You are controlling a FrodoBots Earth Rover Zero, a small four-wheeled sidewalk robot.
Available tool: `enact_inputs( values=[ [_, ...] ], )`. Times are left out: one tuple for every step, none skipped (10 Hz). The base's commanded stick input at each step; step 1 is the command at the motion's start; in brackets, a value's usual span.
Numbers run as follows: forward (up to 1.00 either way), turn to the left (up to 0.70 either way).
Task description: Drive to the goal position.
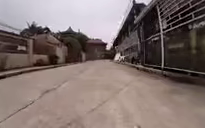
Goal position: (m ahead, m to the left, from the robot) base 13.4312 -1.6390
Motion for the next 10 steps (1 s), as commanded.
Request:
enact_inputs(
  values=[
    [0.70,-0.32],
    [0.70,-0.05],
    [0.70,0.00],
    [0.70,0.00],
    [0.70,0.00],
    [0.70,0.00],
    [0.70,0.00],
    [0.70,0.00],
    [0.70,0.00],
    [0.70,0.00]
  ],
)
